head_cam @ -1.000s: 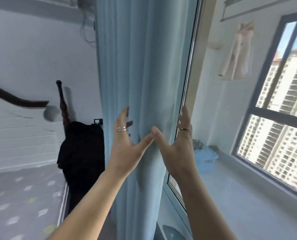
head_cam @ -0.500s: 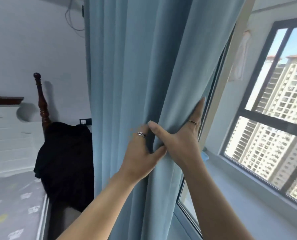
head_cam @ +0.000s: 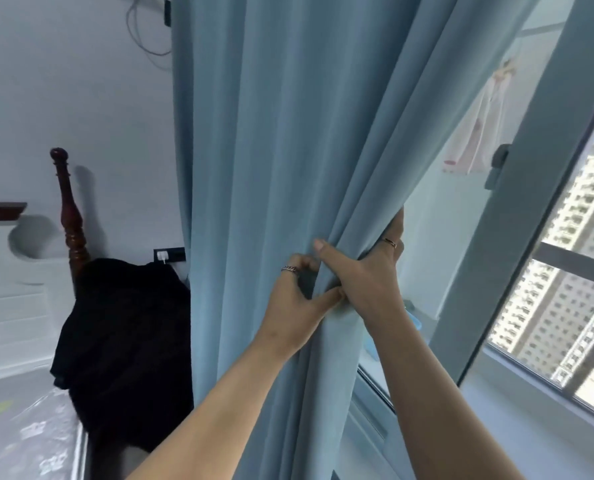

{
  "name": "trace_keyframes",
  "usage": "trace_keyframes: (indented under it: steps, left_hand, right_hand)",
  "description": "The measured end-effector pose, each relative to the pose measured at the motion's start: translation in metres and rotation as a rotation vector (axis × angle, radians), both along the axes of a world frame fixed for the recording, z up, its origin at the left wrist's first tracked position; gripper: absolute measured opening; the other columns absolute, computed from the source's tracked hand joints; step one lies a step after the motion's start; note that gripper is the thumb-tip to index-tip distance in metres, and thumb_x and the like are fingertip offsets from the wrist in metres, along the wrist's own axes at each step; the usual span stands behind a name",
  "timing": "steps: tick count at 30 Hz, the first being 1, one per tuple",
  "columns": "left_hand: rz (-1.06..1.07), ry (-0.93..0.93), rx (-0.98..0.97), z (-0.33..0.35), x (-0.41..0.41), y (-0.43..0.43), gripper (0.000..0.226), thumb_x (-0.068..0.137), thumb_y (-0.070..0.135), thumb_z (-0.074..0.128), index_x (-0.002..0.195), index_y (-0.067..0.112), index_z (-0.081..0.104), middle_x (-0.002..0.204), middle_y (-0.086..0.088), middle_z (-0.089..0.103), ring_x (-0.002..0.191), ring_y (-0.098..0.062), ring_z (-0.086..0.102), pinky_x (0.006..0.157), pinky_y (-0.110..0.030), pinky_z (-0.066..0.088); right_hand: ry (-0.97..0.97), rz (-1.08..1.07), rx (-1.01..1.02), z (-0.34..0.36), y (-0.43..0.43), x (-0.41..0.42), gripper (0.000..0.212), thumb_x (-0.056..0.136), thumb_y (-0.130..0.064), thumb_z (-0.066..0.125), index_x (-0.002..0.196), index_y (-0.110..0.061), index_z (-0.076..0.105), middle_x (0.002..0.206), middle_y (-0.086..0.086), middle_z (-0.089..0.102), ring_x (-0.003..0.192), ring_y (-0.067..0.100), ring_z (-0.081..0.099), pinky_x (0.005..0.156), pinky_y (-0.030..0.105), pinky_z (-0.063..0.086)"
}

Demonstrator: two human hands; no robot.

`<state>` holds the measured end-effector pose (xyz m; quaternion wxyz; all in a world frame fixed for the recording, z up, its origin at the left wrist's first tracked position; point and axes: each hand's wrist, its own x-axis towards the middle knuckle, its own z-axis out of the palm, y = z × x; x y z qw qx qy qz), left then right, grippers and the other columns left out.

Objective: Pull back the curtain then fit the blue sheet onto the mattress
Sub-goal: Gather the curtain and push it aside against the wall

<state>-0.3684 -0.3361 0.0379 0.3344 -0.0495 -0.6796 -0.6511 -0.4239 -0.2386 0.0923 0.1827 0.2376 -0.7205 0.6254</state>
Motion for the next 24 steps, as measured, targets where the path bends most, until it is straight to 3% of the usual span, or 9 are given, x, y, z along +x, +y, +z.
trace_keyframes:
  steps: [3, 6, 9, 12, 19, 21, 22, 23, 24]
  left_hand:
    - [-0.033, 0.001, 0.078, -0.003, -0.013, -0.022, 0.05, 0.083, 0.003, 0.074, 0.117, 0.02, 0.041, 0.061, 0.017, 0.062, 0.056, 0.0, 0.062, 0.057, -0.013, 0.05]
    - [0.015, 0.027, -0.022, -0.001, -0.027, -0.045, 0.049, 0.087, 0.007, 0.07, 0.125, 0.033, 0.053, 0.107, 0.005, 0.071, 0.102, -0.012, 0.069, 0.09, -0.037, 0.057]
    - [0.358, 0.03, -0.267, -0.004, -0.049, -0.076, 0.05, 0.083, 0.028, 0.074, 0.124, 0.047, 0.051, 0.153, 0.013, 0.022, 0.147, -0.005, 0.021, 0.117, -0.028, 0.031]
    - [0.189, 0.017, -0.146, 0.0, -0.07, -0.107, 0.051, 0.082, 0.022, 0.079, 0.117, 0.042, 0.048, 0.141, 0.031, 0.038, 0.138, 0.015, 0.027, 0.101, -0.004, 0.035]
    - [0.195, 0.047, -0.149, 0.001, -0.137, -0.177, 0.053, 0.087, 0.009, 0.073, 0.122, 0.041, 0.049, 0.11, 0.005, 0.073, 0.104, -0.017, 0.071, 0.088, -0.028, 0.057]
    - [0.401, 0.239, -0.384, 0.034, -0.145, -0.182, 0.043, 0.089, -0.004, 0.063, 0.121, 0.025, 0.058, 0.138, 0.011, 0.049, 0.088, 0.005, 0.064, 0.103, -0.022, 0.048]
    - [0.426, 0.398, -0.514, 0.043, -0.146, -0.185, 0.047, 0.083, -0.029, 0.043, 0.12, -0.001, 0.049, 0.151, -0.012, 0.014, 0.132, -0.037, 0.025, 0.109, -0.008, 0.033]
    - [0.488, 0.692, -0.466, 0.048, -0.149, -0.19, 0.057, 0.066, -0.047, 0.014, 0.11, -0.019, 0.036, 0.124, -0.022, -0.036, 0.103, 0.004, -0.037, 0.098, 0.011, 0.012]
    - [0.331, 0.728, -0.454, 0.055, -0.154, -0.198, 0.065, 0.056, -0.049, -0.003, 0.105, -0.022, 0.028, 0.066, -0.046, -0.054, 0.125, 0.002, 0.0, 0.09, 0.016, 0.007]
  right_hand:
    - [-0.017, 0.072, -0.025, 0.0, -0.025, -0.017, 0.126, 0.05, -0.049, 0.091, 0.146, -0.056, 0.01, 0.134, -0.011, 0.038, 0.12, 0.014, 0.054, 0.098, 0.048, 0.052]
    - [-0.005, 0.078, -0.024, -0.005, -0.058, -0.033, 0.131, 0.045, -0.052, 0.092, 0.147, -0.052, 0.011, 0.129, -0.015, 0.037, 0.118, 0.0, 0.05, 0.099, 0.039, 0.05]
    - [0.012, 0.06, -0.038, -0.009, -0.09, -0.052, 0.132, 0.046, -0.051, 0.09, 0.148, -0.052, 0.006, 0.131, -0.009, 0.034, 0.126, 0.008, 0.043, 0.102, 0.039, 0.043]
    - [0.039, 0.068, -0.055, -0.008, -0.119, -0.08, 0.128, 0.051, -0.048, 0.087, 0.148, -0.052, 0.004, 0.131, -0.009, 0.034, 0.125, 0.012, 0.039, 0.095, 0.036, 0.037]
    - [0.042, 0.212, -0.098, 0.0, -0.187, -0.151, 0.122, 0.054, -0.046, 0.088, 0.148, -0.047, 0.012, 0.144, -0.012, 0.038, 0.132, 0.017, 0.047, 0.101, 0.045, 0.049]
    - [0.014, 0.317, -0.036, 0.002, -0.221, -0.152, 0.128, 0.048, -0.062, 0.085, 0.151, -0.041, 0.012, 0.151, -0.015, 0.032, 0.139, 0.015, 0.041, 0.111, 0.046, 0.04]
    - [0.03, 0.444, 0.01, -0.003, -0.233, -0.152, 0.139, 0.039, -0.078, 0.077, 0.155, -0.041, 0.01, 0.157, -0.016, 0.027, 0.144, 0.018, 0.034, 0.117, 0.046, 0.032]
    - [0.011, 0.524, 0.022, -0.013, -0.25, -0.158, 0.152, 0.028, -0.094, 0.062, 0.157, -0.039, 0.005, 0.163, -0.014, 0.02, 0.15, 0.02, 0.025, 0.122, 0.046, 0.022]
    - [0.025, 0.566, 0.028, -0.016, -0.264, -0.164, 0.157, 0.022, -0.101, 0.052, 0.158, -0.039, 0.003, 0.165, -0.012, 0.016, 0.151, 0.022, 0.021, 0.123, 0.046, 0.017]
